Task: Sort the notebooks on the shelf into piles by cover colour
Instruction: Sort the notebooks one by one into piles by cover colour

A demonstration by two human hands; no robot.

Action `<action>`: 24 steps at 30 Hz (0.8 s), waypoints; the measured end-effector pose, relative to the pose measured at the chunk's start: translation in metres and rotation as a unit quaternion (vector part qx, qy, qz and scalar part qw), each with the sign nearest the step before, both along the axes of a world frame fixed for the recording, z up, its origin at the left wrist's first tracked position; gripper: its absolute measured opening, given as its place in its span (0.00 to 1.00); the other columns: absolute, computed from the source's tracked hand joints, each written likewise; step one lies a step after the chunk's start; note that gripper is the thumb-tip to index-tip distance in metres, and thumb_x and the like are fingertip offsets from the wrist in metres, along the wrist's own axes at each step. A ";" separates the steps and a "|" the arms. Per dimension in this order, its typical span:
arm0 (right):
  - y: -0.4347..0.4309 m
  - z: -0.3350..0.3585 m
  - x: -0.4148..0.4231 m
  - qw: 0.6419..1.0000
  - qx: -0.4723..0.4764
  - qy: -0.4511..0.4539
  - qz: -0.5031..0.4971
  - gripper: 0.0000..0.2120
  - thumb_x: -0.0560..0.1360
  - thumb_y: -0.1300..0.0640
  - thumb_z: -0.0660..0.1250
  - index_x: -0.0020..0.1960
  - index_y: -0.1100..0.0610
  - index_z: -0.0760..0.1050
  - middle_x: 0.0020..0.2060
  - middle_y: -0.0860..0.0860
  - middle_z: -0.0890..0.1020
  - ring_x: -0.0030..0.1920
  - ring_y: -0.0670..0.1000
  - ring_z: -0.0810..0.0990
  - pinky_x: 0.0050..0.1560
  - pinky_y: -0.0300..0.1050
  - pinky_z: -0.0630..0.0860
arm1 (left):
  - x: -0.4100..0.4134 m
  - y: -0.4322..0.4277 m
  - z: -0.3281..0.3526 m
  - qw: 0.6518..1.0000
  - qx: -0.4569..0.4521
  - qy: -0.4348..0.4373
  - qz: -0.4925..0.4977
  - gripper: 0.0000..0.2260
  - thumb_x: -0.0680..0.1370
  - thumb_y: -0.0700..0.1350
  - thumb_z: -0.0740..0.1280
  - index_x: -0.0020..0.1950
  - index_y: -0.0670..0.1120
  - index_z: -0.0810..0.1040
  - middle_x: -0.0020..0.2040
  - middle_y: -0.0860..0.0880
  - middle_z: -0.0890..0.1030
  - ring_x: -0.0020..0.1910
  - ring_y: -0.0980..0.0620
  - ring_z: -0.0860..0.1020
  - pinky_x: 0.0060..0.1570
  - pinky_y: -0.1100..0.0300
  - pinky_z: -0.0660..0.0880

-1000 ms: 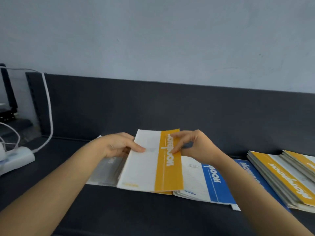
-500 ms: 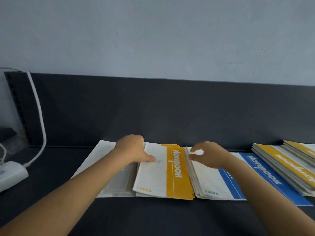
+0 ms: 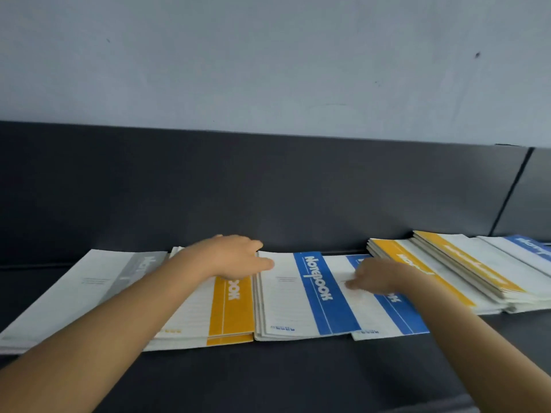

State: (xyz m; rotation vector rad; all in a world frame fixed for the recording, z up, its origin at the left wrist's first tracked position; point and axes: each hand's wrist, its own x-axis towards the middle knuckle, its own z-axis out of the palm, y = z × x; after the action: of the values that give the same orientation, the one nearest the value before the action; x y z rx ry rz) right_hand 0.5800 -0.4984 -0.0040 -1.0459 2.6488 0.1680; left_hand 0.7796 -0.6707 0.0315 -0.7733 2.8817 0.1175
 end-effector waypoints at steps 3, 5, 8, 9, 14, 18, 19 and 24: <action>0.000 0.000 0.000 1.000 0.005 0.005 0.021 0.28 0.78 0.42 0.60 0.70 0.59 0.66 0.67 0.53 0.72 0.63 0.53 0.72 0.57 0.44 0.68 | -0.024 0.034 -0.002 0.999 -0.001 0.035 -0.037 0.32 0.78 0.67 0.54 0.78 0.51 0.58 0.78 0.51 0.62 0.75 0.49 0.62 0.71 0.50 0.61; -0.002 0.002 0.007 1.000 -0.003 -0.004 0.023 0.35 0.74 0.36 0.61 0.71 0.58 0.64 0.67 0.52 0.72 0.64 0.53 0.72 0.55 0.43 0.69 | -0.040 0.052 -0.009 0.997 0.005 0.045 -0.056 0.33 0.77 0.69 0.55 0.76 0.51 0.63 0.76 0.51 0.66 0.73 0.49 0.65 0.69 0.51 0.63; -0.004 0.001 0.011 0.999 -0.015 -0.004 0.033 0.39 0.70 0.31 0.62 0.72 0.57 0.64 0.65 0.51 0.73 0.63 0.53 0.73 0.54 0.43 0.70 | -0.062 0.069 -0.025 0.998 0.020 0.051 -0.041 0.32 0.76 0.69 0.55 0.71 0.50 0.68 0.71 0.49 0.71 0.67 0.47 0.70 0.62 0.51 0.69; -0.004 -0.001 0.010 0.999 -0.018 -0.003 0.038 0.40 0.69 0.30 0.63 0.71 0.56 0.65 0.64 0.51 0.74 0.62 0.53 0.74 0.53 0.43 0.70 | -0.068 0.072 -0.031 0.998 0.017 0.042 -0.031 0.31 0.77 0.69 0.54 0.71 0.49 0.69 0.69 0.49 0.73 0.65 0.47 0.72 0.59 0.52 0.70; -0.007 -0.006 0.007 0.998 -0.032 -0.021 0.057 0.36 0.66 0.29 0.64 0.61 0.55 0.72 0.49 0.50 0.74 0.54 0.52 0.75 0.47 0.42 0.70 | -0.076 0.072 -0.048 1.000 0.004 0.020 0.010 0.26 0.79 0.66 0.52 0.63 0.47 0.72 0.61 0.48 0.77 0.54 0.48 0.76 0.46 0.55 0.69; -0.008 -0.005 0.001 0.995 -0.084 0.014 0.056 0.28 0.67 0.35 0.67 0.56 0.55 0.74 0.44 0.48 0.75 0.49 0.50 0.76 0.46 0.41 0.72 | -0.072 0.066 -0.050 0.998 0.026 0.044 0.023 0.27 0.78 0.67 0.55 0.65 0.48 0.72 0.62 0.49 0.76 0.57 0.49 0.75 0.51 0.53 0.73; -0.008 -0.005 0.000 0.994 -0.093 0.023 0.053 0.28 0.66 0.35 0.68 0.56 0.54 0.74 0.43 0.48 0.75 0.47 0.50 0.76 0.45 0.41 0.72 | -0.069 0.063 -0.049 0.998 0.046 0.044 0.027 0.27 0.78 0.66 0.57 0.68 0.49 0.71 0.65 0.49 0.74 0.60 0.49 0.74 0.57 0.52 0.73; -0.008 -0.012 0.002 0.995 -0.074 0.022 0.056 0.28 0.65 0.30 0.65 0.52 0.52 0.73 0.47 0.48 0.77 0.52 0.51 0.77 0.45 0.41 0.70 | -0.054 0.042 -0.036 0.994 0.103 0.027 0.038 0.35 0.72 0.63 0.69 0.76 0.54 0.62 0.74 0.56 0.66 0.70 0.54 0.66 0.67 0.56 0.66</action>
State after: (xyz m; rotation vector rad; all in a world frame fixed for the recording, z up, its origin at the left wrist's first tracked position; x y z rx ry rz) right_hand 0.5823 -0.5063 -0.0163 -1.2538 2.6774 0.0174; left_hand 0.7260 -0.6285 -0.0046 -0.8506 2.8308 0.4431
